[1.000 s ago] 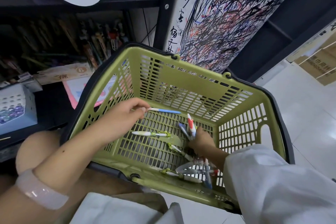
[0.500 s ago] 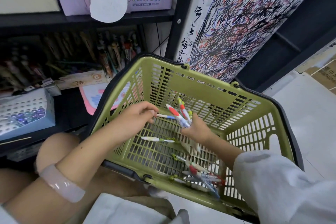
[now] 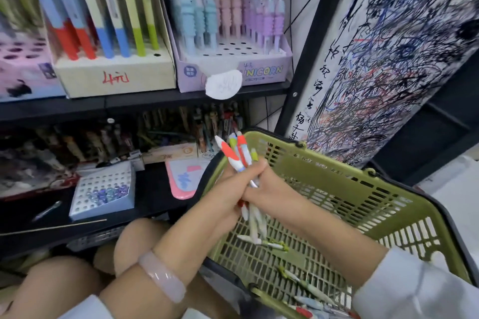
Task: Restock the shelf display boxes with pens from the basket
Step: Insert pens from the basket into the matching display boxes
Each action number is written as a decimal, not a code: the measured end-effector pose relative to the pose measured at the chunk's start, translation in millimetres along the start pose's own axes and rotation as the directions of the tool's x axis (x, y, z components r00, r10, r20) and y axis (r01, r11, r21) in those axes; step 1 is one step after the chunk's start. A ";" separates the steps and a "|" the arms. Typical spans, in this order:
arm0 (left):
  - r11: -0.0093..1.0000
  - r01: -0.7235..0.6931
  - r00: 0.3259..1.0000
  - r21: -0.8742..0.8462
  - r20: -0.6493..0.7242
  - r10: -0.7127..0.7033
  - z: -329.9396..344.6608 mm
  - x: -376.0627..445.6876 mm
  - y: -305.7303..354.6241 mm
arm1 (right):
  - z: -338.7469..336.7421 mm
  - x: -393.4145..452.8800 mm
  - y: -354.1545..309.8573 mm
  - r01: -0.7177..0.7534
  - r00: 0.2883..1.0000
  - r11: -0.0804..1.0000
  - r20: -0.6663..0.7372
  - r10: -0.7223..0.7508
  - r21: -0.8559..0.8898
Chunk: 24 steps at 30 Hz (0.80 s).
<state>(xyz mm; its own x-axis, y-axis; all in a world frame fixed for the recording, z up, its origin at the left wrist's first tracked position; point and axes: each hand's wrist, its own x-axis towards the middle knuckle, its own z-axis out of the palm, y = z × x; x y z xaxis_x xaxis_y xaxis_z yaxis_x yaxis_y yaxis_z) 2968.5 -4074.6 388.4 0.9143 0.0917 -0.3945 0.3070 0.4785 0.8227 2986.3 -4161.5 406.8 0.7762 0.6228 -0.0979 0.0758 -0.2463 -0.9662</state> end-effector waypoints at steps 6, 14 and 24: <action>0.972 -0.064 0.996 -0.225 0.044 0.076 -10.5 -15.7 44.0 | 10.8 22.5 -39.5 0.022 0.989 0.740 -0.093 -0.114 -0.672; 0.892 -0.148 0.987 -0.427 -0.006 0.160 -51.7 -39.0 93.4 | 33.2 43.6 -96.3 0.265 0.955 0.848 0.243 -0.167 -0.458; 0.939 -0.343 0.920 0.030 -0.189 0.342 -124.1 -70.4 125.7 | 98.8 96.8 -155.9 0.347 0.936 0.833 0.097 -0.340 -0.430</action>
<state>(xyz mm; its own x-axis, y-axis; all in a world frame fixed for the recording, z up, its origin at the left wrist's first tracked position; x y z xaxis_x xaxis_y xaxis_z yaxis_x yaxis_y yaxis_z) 2909.9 -3912.5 468.7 0.8967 0.4131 -0.1590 -0.0173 0.3918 0.9199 2987.8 -3989.5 524.4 0.6399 0.7382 0.2134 0.6019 -0.3088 -0.7364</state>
